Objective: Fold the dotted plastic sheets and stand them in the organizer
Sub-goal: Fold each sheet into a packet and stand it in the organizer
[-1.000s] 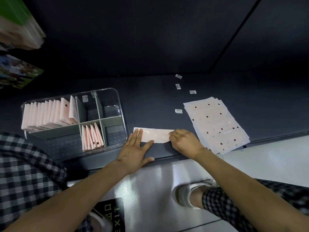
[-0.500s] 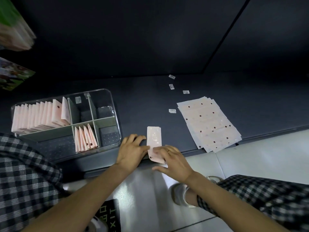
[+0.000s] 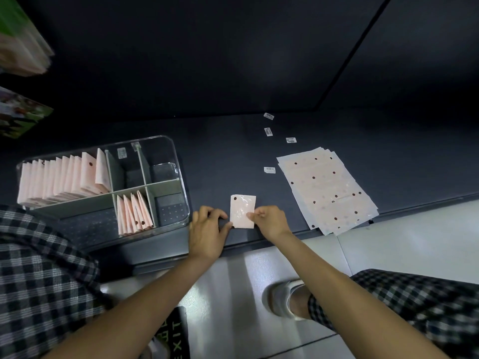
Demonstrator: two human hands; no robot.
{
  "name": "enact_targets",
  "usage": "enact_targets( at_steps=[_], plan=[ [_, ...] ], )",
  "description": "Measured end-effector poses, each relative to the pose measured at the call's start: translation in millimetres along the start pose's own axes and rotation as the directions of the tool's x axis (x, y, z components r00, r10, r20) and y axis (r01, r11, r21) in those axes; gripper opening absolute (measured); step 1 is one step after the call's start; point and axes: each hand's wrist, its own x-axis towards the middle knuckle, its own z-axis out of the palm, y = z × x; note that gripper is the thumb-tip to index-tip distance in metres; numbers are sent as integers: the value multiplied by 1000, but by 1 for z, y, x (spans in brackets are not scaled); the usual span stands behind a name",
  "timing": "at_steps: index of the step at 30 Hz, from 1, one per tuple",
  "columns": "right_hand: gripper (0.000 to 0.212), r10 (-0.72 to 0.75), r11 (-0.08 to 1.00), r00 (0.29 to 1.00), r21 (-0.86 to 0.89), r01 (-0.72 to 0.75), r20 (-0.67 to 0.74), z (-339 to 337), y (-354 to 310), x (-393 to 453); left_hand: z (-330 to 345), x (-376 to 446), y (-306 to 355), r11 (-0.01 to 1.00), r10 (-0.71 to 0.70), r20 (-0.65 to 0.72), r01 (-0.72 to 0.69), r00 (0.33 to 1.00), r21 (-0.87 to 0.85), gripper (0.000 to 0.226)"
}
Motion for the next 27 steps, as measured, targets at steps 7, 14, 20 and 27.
enact_targets(
  at_steps=[7, 14, 20, 27],
  plan=[
    [25, 33, 999, 999, -1, -33, 33, -2, -4, 8, 9, -20, 1, 812, 430, 351, -526, 832, 253, 71],
    [24, 95, 994, 995, -51, -93, 39, 0, -7, 10, 4, -21, -9, 714, 336, 520, -572, 785, 403, 80],
    [8, -123, 947, 967, 266, 181, -222, 3, -22, -1, 3, -18, -6, 723, 325, 541, -573, 776, 387, 82],
    [30, -213, 843, 946, 536, 53, 242, 9, -37, 13, 9, -18, -4, 760, 333, 494, -539, 803, 364, 81]
  ],
)
